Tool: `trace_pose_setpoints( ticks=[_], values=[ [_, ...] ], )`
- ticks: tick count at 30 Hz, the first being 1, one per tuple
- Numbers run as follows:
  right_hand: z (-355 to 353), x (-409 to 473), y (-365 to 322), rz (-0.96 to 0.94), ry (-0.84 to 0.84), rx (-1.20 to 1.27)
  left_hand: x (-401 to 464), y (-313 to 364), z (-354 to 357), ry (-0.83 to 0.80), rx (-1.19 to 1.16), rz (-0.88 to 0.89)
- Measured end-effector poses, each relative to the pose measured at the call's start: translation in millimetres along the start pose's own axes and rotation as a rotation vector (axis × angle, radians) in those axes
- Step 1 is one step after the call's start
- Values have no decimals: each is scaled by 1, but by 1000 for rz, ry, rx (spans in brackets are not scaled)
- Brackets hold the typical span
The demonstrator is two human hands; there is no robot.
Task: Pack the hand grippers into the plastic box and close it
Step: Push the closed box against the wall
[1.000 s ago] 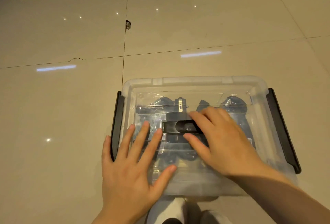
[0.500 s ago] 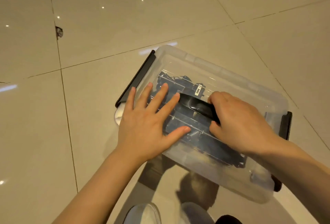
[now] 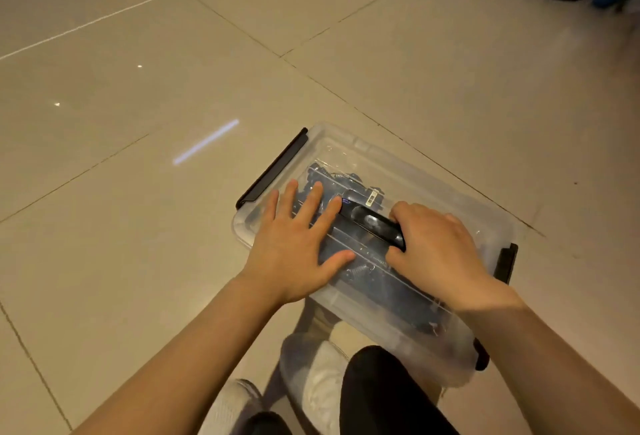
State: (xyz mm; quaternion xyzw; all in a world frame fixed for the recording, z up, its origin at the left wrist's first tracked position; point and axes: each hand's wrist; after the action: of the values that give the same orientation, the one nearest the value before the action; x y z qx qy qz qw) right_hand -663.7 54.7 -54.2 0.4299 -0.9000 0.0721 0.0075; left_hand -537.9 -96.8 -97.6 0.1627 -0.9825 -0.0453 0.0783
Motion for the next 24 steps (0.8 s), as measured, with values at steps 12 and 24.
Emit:
trace_pose_setpoints(
  ticks=[12, 24],
  values=[
    [-27, -209, 75, 554, 82, 191, 5, 161, -28, -261, 202, 795],
    [-51, -447, 91, 1168, 39, 188, -113, 307, -120, -291, 287, 1361]
  ],
)
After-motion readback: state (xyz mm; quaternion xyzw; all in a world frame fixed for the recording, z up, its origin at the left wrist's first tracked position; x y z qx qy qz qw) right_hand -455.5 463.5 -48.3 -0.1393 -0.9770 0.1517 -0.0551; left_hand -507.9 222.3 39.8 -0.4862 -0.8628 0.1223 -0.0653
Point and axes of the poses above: each hand's wrist, its own x-axis towards the middle knuckle, its own z-axis out of the palm, y = z × x, and after that the axes turned 12 degrees about y, right-handed
